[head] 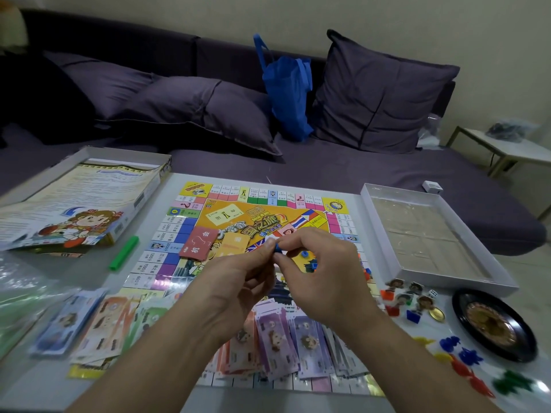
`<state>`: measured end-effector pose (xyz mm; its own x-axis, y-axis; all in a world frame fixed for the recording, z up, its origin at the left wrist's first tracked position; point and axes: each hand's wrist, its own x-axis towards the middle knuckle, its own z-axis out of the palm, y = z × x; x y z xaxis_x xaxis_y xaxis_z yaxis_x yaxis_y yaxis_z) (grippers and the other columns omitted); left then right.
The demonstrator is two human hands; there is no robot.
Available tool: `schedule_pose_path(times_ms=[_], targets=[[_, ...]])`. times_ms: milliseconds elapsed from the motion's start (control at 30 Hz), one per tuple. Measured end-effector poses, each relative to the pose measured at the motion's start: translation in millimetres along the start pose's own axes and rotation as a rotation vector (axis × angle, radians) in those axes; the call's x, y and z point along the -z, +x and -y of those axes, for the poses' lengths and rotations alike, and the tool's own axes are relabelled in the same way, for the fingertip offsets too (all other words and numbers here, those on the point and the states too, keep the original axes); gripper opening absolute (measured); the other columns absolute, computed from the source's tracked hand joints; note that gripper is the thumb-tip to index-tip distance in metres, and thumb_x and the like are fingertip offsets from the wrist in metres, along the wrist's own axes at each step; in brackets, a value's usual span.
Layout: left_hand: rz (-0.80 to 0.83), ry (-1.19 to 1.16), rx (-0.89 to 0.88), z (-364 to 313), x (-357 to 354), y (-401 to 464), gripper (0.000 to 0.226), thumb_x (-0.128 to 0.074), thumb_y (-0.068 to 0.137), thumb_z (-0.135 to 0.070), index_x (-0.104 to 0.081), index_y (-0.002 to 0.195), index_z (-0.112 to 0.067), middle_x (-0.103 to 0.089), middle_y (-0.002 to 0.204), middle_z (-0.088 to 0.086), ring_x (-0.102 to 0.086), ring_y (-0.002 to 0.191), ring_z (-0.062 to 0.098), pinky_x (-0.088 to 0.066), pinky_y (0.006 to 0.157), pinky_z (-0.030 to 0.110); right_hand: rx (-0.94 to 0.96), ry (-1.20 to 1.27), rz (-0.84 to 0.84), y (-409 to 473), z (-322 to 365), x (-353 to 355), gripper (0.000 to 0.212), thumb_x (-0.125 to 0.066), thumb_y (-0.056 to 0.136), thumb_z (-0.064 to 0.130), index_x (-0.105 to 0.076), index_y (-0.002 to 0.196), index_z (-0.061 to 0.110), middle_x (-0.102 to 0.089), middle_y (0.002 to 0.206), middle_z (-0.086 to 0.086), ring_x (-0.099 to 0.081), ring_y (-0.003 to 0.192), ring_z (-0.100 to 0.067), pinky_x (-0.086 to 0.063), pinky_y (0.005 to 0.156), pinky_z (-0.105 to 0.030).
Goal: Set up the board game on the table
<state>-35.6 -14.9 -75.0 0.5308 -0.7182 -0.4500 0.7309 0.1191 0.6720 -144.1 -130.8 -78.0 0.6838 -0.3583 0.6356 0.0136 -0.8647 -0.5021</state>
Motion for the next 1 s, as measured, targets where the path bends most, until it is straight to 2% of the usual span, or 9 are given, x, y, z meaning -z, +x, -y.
schedule_pose_path(times_ms=[167, 233, 333, 400, 567, 667, 733, 867, 1000], targets=[[0.002, 0.033, -0.021, -0.4, 3.2, 3.3, 0.043, -0.083, 0.074, -0.014, -0.074, 0.107, 0.011, -0.073, 0.078, 0.015, -0.072, 0.068, 0.021, -0.060, 0.060, 0.025, -0.177, 0.146, 0.160, 5.3, -8.0, 9.4, 0.010, -0.077, 0.093, 0.014, -0.076, 0.102, 0.018, -0.074, 0.100, 0.014, -0.069, 0.094, -0.006, -0.058, 0.080, -0.020], [-0.024, 0.070, -0.032, 0.7, 3.5, 5.3, 0.034, -0.082, 0.081, -0.010, -0.073, 0.107, 0.012, -0.076, 0.085, 0.020, -0.074, 0.069, 0.022, -0.062, 0.060, 0.025, -0.282, 0.141, 0.181, 6.6, -20.5, 15.3, 0.016, -0.072, 0.097, 0.011, -0.078, 0.106, 0.022, -0.074, 0.103, 0.017, -0.069, 0.095, -0.003, -0.058, 0.079, -0.019], [-0.048, 0.103, -0.042, 2.0, 4.1, 7.2, 0.023, -0.076, 0.089, -0.001, -0.071, 0.107, 0.012, -0.077, 0.090, 0.023, -0.074, 0.068, 0.023, -0.064, 0.061, 0.025, -0.459, -0.074, 0.156, 4.0, -48.7, 16.6, 0.022, -0.065, 0.098, 0.007, -0.075, 0.106, 0.026, -0.072, 0.097, 0.015, -0.067, 0.090, -0.001, -0.059, 0.079, -0.026], [-0.036, 0.095, -0.042, 2.5, 5.0, 7.4, 0.023, -0.073, 0.089, 0.003, -0.070, 0.110, 0.011, -0.077, 0.093, 0.026, -0.075, 0.072, 0.025, -0.065, 0.066, 0.027, -0.556, -0.258, 0.250, 0.6, -66.1, 11.2, 0.019, -0.063, 0.100, 0.014, -0.073, 0.112, 0.025, -0.073, 0.098, 0.009, -0.066, 0.089, -0.008, -0.060, 0.082, -0.035], [-0.023, 0.110, -0.061, 3.1, 4.3, 7.2, 0.022, -0.074, 0.087, 0.006, -0.072, 0.109, 0.010, -0.077, 0.099, 0.026, -0.076, 0.079, 0.028, -0.066, 0.074, 0.030, -0.563, -0.558, 0.375, -1.9, -75.5, -12.0, 0.014, -0.068, 0.096, 0.039, -0.069, 0.103, 0.026, -0.069, 0.099, 0.003, -0.063, 0.088, -0.020, -0.057, 0.073, -0.035], [-0.021, 0.149, -0.081, 2.7, 6.1, 7.6, 0.022, -0.074, 0.086, 0.007, -0.073, 0.108, 0.009, -0.077, 0.101, 0.026, -0.077, 0.082, 0.027, -0.065, 0.074, 0.028, -0.566, -0.603, 0.390, -1.7, -71.9, -21.2, 0.002, -0.067, 0.097, 0.021, -0.068, 0.096, 0.022, -0.067, 0.098, 0.001, -0.061, 0.086, -0.020, -0.057, 0.071, -0.035], [-0.022, 0.164, -0.094, 1.9, 7.1, 7.4, 0.022, -0.073, 0.085, 0.010, -0.073, 0.107, 0.010, -0.077, 0.099, 0.027, -0.076, 0.078, 0.026, -0.065, 0.072, 0.027, -0.553, -0.617, 0.382, -0.3, -73.2, -22.9, 0.012, -0.064, 0.095, 0.011, -0.068, 0.097, 0.022, -0.067, 0.099, 0.001, -0.060, 0.087, -0.020, -0.057, 0.071, -0.036], [-0.030, 0.182, -0.109, -0.7, 8.0, 9.0, 0.020, -0.072, 0.086, 0.010, -0.073, 0.106, 0.011, -0.076, 0.094, 0.028, -0.076, 0.076, 0.028, -0.066, 0.072, 0.029, -0.570, -0.336, 0.246, 11.8, -69.4, -15.8, 0.023, -0.059, 0.103, 0.012, -0.071, 0.117, 0.025, -0.057, 0.113, 0.004, -0.058, 0.101, -0.017, -0.051, 0.081, -0.031], [-0.030, 0.177, -0.126, -0.8, 5.6, 10.4, 0.018, -0.074, 0.086, 0.008, -0.073, 0.104, 0.010, -0.076, 0.094, 0.028, -0.076, 0.079, 0.029, -0.066, 0.073, 0.031, -0.605, 0.039, 0.129, 15.3, -48.9, -3.6, 0.019, -0.058, 0.106, 0.018, -0.075, 0.103, 0.025, -0.068, 0.101, 0.008, -0.061, 0.095, -0.011, -0.044, 0.068, -0.023]])
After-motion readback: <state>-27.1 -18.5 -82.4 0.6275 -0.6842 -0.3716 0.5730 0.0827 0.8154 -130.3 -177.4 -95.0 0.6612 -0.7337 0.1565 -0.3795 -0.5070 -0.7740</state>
